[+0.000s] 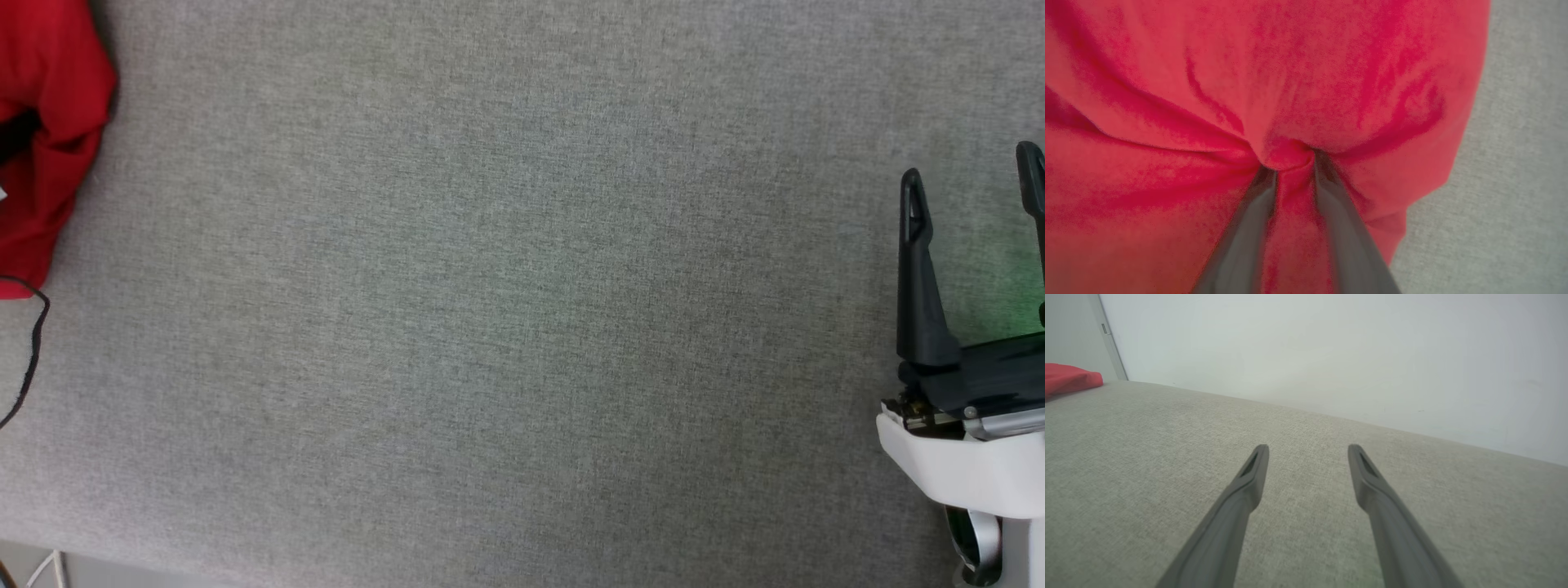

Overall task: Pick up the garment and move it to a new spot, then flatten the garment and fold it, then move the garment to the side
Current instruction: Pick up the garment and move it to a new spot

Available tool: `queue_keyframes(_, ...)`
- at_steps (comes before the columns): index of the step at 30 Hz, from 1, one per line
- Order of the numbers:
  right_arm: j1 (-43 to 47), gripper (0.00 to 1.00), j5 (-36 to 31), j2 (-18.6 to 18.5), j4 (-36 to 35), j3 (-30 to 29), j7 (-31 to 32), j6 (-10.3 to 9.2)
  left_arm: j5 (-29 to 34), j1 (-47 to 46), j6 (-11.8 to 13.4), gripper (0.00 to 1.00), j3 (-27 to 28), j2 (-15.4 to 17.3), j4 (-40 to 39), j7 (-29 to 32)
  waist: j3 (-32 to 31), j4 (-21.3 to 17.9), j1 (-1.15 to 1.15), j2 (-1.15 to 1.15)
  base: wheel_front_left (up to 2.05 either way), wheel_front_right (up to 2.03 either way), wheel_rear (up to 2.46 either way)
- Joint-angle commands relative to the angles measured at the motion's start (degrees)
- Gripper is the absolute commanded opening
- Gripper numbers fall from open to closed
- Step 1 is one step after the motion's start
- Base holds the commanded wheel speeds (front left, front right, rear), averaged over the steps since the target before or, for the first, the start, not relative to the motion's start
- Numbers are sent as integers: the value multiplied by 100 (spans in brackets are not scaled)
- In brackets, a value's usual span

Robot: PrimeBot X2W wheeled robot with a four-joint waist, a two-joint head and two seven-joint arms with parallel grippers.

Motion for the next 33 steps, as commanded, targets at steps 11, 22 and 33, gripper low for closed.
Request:
queue_keyframes(11,68,100,140,125,230,184,-14,-2,252,-441,3,0,-521,498,-682,-662,-913,-8,0,0,0,0,0)
queue_keyframes(22,206,100,350,227,467,273,-14,-2,372,-1137,3,0,-1140,876,-1802,-645,-1728,-222,0,0,0,0,0)
queue_keyframes(33,299,100,828,233,609,271,-14,-2,551,-2059,3,0,-1946,478,-2864,-384,-2214,-785,0,0,0,0,0)
